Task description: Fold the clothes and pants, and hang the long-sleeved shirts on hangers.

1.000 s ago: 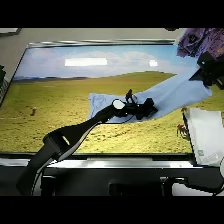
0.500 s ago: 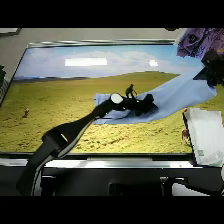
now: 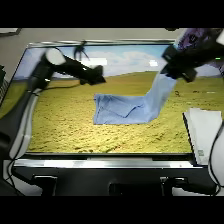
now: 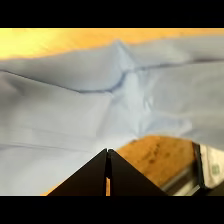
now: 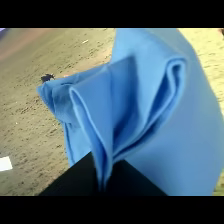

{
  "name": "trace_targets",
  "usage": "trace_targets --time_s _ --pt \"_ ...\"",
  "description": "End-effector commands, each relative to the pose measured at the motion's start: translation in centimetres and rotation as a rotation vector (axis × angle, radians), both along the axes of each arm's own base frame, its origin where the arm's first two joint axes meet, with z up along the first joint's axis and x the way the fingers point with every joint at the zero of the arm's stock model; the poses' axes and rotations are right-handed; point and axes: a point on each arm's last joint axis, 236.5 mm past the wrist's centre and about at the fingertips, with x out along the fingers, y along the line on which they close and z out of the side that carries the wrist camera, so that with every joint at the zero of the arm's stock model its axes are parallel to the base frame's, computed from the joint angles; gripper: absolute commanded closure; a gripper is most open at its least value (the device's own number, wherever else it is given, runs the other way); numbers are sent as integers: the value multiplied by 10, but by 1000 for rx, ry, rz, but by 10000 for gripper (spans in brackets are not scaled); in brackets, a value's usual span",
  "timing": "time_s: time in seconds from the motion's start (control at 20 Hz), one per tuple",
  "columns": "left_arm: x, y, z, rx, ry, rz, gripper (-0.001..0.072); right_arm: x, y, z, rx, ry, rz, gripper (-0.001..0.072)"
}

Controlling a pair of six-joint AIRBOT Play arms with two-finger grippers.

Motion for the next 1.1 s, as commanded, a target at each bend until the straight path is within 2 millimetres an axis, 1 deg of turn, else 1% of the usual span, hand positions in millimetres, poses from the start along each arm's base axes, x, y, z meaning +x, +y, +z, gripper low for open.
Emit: trace_targets --time_s 0.0,0.1,0.15,0.25,0.35,0.5,0.6,0.75,0.9,1.05 --pt "12 93 50 73 -100 132 692 14 75 -30 -29 -7 26 675" --pt "14 119 67 70 -130 184 692 13 115 -59 -26 37 68 675" --pt "14 129 72 71 -135 201 691 13 133 -74 -24 57 84 675" --pt "11 146 77 79 -130 223 690 15 161 -101 -19 85 97 675" --pt "8 157 80 91 -132 225 690 16 182 -126 -15 114 102 675" --pt "6 163 80 100 -129 225 690 10 202 -162 -17 184 108 674" --pt "6 166 80 101 -129 229 690 8 214 -180 3 218 118 674" --pt "7 166 80 101 -129 230 690 9 229 -193 55 245 120 674" --pt "7 166 80 101 -130 231 690 7 237 -204 78 270 128 674" --pt "7 166 80 101 -130 231 690 5 241 -215 84 294 135 669"
